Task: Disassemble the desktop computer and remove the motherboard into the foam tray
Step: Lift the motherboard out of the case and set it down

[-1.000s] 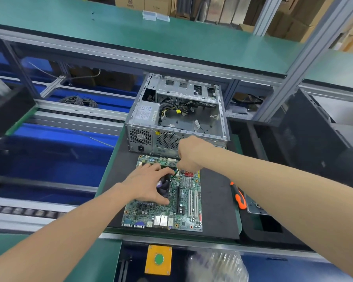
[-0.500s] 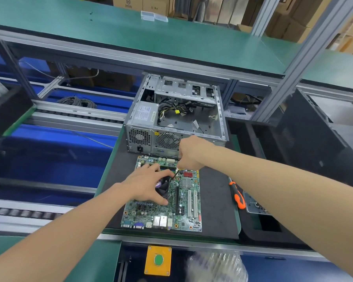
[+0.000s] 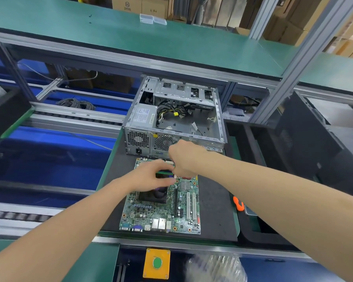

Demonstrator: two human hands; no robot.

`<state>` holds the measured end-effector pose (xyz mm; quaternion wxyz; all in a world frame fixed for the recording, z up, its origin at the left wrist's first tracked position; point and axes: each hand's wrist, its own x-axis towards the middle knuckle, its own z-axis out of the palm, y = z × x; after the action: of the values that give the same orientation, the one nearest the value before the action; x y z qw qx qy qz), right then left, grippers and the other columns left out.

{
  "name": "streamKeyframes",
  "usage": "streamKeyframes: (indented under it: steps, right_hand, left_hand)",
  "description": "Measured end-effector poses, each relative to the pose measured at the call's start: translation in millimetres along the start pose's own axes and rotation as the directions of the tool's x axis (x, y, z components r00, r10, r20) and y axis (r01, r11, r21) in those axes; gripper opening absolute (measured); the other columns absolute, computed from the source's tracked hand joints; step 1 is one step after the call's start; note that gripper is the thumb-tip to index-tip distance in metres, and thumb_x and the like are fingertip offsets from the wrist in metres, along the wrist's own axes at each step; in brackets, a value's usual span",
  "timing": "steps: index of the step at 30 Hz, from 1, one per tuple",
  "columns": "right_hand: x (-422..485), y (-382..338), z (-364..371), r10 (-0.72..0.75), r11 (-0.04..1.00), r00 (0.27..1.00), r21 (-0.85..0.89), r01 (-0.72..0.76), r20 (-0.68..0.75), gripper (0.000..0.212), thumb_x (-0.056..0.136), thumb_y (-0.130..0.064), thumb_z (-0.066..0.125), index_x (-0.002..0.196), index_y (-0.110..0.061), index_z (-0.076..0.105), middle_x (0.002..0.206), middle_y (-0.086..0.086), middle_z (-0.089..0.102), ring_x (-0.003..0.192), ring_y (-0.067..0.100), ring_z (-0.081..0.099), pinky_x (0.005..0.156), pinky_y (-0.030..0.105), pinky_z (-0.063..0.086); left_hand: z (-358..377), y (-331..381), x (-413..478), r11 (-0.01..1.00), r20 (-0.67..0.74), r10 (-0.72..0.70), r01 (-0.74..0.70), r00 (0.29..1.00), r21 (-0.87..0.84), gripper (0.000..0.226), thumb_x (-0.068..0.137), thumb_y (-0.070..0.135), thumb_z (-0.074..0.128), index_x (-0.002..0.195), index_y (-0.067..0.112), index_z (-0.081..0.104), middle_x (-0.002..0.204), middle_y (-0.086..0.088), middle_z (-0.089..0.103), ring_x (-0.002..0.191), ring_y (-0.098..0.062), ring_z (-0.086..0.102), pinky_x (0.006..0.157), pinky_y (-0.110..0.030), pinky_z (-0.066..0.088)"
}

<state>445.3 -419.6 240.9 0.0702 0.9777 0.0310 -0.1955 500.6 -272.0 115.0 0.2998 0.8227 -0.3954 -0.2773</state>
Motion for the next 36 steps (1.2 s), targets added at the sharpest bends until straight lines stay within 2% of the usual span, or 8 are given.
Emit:
streamKeyframes:
  steps: [3,8,17,24,26,29,32,36]
  right_hand:
    - [2,2,-7,0.012,1.0,0.995,-0.001,-0.012,0.098,0.033,0.088,-0.029,0.072,0.068,-0.014,0.052,0.067,0.004,0.057,0.053,0.019,0.056,0.044,0.027,0.04]
    - [5,5,-20,0.148,0.976,0.918,0.098,-0.196,0.368,0.056,0.105,-0.044,0.047,0.067,-0.007,0.064,0.06,0.005,0.07,0.031,0.019,0.048,0.045,0.024,0.045]
    - [13,1,2,-0.163,0.959,0.98,-0.214,0.185,0.116,0.025,0.09,-0.025,0.073,0.075,-0.016,0.055,0.072,0.0,0.047,0.058,0.016,0.049,0.043,0.025,0.035]
    - [0,24,3,-0.593,0.7,0.799,-0.429,0.571,0.096,0.023,0.089,-0.006,0.062,0.107,-0.021,0.067,0.091,-0.002,0.058,0.081,0.024,0.06,0.06,0.033,0.04]
    - [-3,21,-1,-0.528,0.785,0.847,-0.348,0.513,0.056,0.012,0.091,-0.02,0.065,0.103,-0.019,0.066,0.091,-0.001,0.062,0.082,0.023,0.061,0.059,0.033,0.044]
    - [7,16,-13,-0.107,0.994,0.989,0.007,0.107,0.097,0.051,0.096,-0.058,0.057,0.082,-0.009,0.06,0.066,0.004,0.066,0.057,0.023,0.061,0.05,0.03,0.05]
    - [15,8,-15,0.147,0.925,0.825,0.22,-0.31,0.545,0.053,0.11,-0.042,0.037,0.08,-0.003,0.056,0.067,0.01,0.07,0.034,0.015,0.053,0.038,0.018,0.042]
    - [19,1,-15,0.034,0.966,0.815,0.192,-0.176,0.578,0.04,0.11,-0.025,0.042,0.078,-0.01,0.061,0.072,0.006,0.074,0.04,0.012,0.047,0.041,0.017,0.04]
  left_hand:
    - [4,8,5,0.985,-0.09,0.073,-0.086,0.993,-0.149,0.015,0.1,0.041,0.065,0.11,0.051,0.069,0.111,0.024,0.074,0.098,0.002,0.071,0.082,-0.019,0.053]
    - [20,7,13,0.968,-0.224,0.09,-0.139,0.97,-0.211,0.025,0.099,0.02,0.068,0.093,0.043,0.075,0.09,0.025,0.077,0.072,0.015,0.065,0.065,-0.004,0.042]
    - [24,-2,12,0.965,-0.219,0.103,-0.15,0.97,-0.213,0.019,0.103,0.017,0.063,0.112,0.023,0.078,0.094,0.03,0.075,0.055,0.021,0.055,0.058,0.001,0.039]
    - [22,0,11,0.984,-0.193,0.086,-0.114,0.977,-0.138,0.027,0.102,0.025,0.064,0.093,0.048,0.074,0.096,0.018,0.078,0.087,-0.004,0.072,0.087,-0.028,0.055]
    - [23,-1,12,0.986,-0.227,0.089,-0.118,0.97,-0.116,0.031,0.101,0.024,0.065,0.088,0.051,0.073,0.093,0.024,0.076,0.087,0.001,0.069,0.087,-0.029,0.053]
    - [25,0,12,0.984,-0.276,0.112,-0.145,0.955,-0.101,0.034,0.1,0.022,0.066,0.082,0.05,0.073,0.08,0.035,0.07,0.073,0.01,0.063,0.068,-0.009,0.041]
    - [23,0,11,0.98,-0.276,0.127,-0.164,0.953,-0.116,0.035,0.099,0.021,0.068,0.084,0.052,0.07,0.084,0.036,0.071,0.075,0.01,0.064,0.067,-0.005,0.041]
    - [25,-3,12,0.97,-0.249,0.119,-0.166,0.961,-0.178,0.024,0.099,0.022,0.068,0.1,0.045,0.075,0.092,0.027,0.076,0.092,0.007,0.07,0.082,-0.015,0.048]
